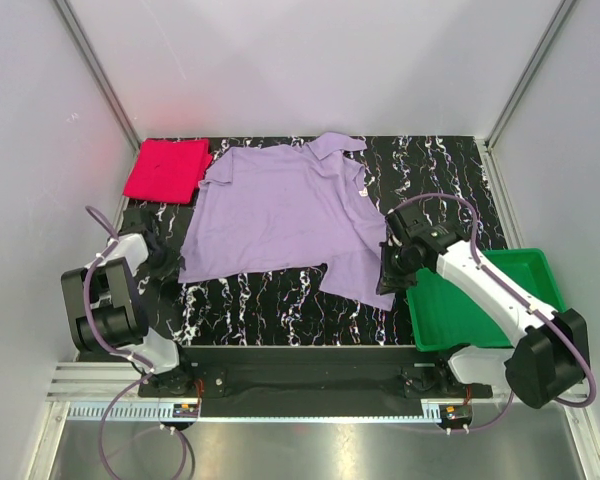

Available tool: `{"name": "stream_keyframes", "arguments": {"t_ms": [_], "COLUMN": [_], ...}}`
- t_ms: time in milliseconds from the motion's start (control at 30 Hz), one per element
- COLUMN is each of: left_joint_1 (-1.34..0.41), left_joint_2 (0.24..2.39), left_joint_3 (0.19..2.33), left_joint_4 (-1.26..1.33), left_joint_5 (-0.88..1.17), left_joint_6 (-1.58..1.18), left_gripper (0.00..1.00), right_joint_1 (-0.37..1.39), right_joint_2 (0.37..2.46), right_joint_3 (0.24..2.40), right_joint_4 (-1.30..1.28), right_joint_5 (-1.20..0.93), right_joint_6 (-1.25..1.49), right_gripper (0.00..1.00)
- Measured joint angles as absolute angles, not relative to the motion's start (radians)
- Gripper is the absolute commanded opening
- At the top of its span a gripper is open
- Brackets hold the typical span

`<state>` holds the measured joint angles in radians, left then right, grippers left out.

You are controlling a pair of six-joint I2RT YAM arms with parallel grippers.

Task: Fold and stack the t-shirts
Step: Flatten the tshirt out

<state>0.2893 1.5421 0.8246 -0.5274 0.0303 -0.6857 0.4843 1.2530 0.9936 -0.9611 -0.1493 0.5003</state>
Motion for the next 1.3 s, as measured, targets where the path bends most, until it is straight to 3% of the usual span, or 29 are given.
{"name": "stream_keyframes", "arguments": {"t_ms": [233, 900, 1067, 1300], "left_joint_1": [0.281, 0.239, 0.224, 0.213], "left_joint_2": [1.533, 1.523, 1.568, 1.566], "left_joint_3": [0.826, 0.828, 0.87, 0.862], "left_joint_4": [-0.522, -0.654, -0.662, -0.649], "left_joint_5": [0.021, -0.074, -0.065, -0.064], "left_joint_6": [-0.694, -0.739, -0.757, -0.788], "left_gripper": [0.58, 0.6, 0.58, 0.4], "right_joint_1": [0.484, 0.484, 0.484, 0.484], "right_joint_2": [1.284, 1.303, 1.303, 1.303], "right_joint_3": [0.994, 0.992, 0.976, 0.96], "right_joint_4": [-0.943, -0.879, -0.875, -0.875], "right_joint_5": [-0.151, -0.178, -0.178, -0.178], "right_joint_6": [0.503, 0.522, 0.522, 0.522], "right_gripper": [0.17, 0.15, 0.15, 0.15]}}
